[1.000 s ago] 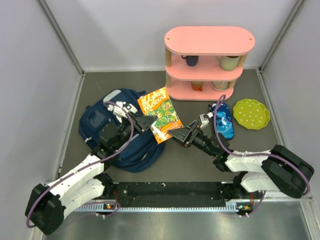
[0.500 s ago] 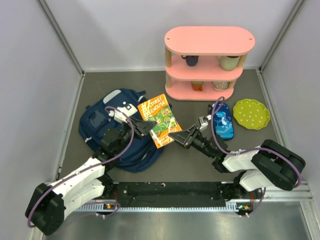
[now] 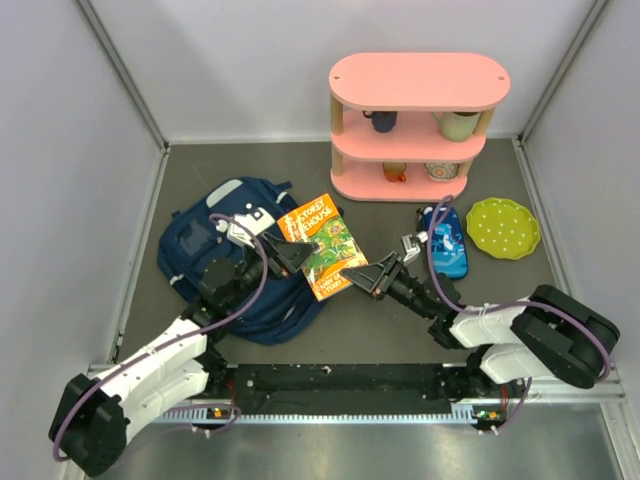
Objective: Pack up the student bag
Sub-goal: Pick up the book from the center of the board.
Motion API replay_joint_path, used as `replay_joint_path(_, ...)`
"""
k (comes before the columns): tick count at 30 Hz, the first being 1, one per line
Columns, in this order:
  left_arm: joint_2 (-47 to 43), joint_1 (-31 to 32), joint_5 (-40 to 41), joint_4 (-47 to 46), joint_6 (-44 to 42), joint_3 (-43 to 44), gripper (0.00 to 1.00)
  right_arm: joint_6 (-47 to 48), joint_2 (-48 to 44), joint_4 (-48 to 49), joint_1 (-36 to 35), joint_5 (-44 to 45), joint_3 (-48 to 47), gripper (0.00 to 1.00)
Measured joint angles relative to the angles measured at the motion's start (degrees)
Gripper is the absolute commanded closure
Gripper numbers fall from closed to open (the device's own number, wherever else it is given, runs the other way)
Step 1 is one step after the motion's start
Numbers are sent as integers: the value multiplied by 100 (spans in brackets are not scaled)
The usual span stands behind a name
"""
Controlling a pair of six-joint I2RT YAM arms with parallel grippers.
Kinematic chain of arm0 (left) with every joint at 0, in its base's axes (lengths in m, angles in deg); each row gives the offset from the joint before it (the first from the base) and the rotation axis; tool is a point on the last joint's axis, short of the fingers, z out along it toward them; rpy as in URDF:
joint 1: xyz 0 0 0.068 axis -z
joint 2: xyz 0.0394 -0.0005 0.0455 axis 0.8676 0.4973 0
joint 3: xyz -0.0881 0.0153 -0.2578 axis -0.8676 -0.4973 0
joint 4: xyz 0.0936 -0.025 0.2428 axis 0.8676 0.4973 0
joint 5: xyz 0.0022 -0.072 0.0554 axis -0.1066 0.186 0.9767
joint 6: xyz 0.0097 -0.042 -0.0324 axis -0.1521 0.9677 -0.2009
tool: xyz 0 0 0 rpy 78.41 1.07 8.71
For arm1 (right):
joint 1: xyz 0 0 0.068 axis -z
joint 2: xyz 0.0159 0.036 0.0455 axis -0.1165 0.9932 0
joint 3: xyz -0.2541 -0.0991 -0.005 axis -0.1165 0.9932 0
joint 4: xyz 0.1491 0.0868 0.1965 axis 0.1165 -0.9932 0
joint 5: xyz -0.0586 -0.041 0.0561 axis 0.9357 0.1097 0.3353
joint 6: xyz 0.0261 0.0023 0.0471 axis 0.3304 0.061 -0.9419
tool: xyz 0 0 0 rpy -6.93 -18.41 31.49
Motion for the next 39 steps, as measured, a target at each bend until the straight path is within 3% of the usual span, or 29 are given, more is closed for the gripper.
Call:
replay_joint_path(10,205,-289,-341,212,-787,527,2,-83,-483,-2,317,-468,107,100)
replay_joint_path(16,984,-487,-1003,-153,-1019,765,5,-192,-496,-17,619,-1123,76,100)
replay_joint_path(19,1261,-533,-1322,-402,-1049,863,18,-234,-496,-13,728,-1405,11,100)
replay_joint_path(20,1311,-546,-1438,-518,-1056,866,33,-256,-496,-15,761,-1499,-4,100)
replay_joint_path(23,1357,-564,-1665,-730,-1023,868,63,-271,-487,-4,848,-1759,-26,100)
replay_joint_path(24,1364,-566,-1746,-798,-1001,868,81,-278,-472,-2,876,-1816,-26,100)
replay_joint_path(25,1364,-562,-1869,-866,-887,868,89,-271,-446,-4,907,-1836,-22,99)
replay_joint_path(27,1362,-485,-1958,-1075,-621,896,100,-234,-343,-24,984,-1849,-17,76)
replay_joint_path(28,1355,-468,-1985,-1117,-623,916,100,-256,-310,-11,997,-1864,-17,53)
replay_joint_path(31,1333,-483,-1884,-1001,-686,909,100,-269,-299,24,1012,-1864,-4,26)
replay_joint_path(34,1176,-501,-1519,-894,-723,758,100,-262,-308,28,1025,-1709,76,10)
replay_joint_path(39,713,-533,-686,-715,-592,420,100,22,-872,-339,868,-1021,332,4)
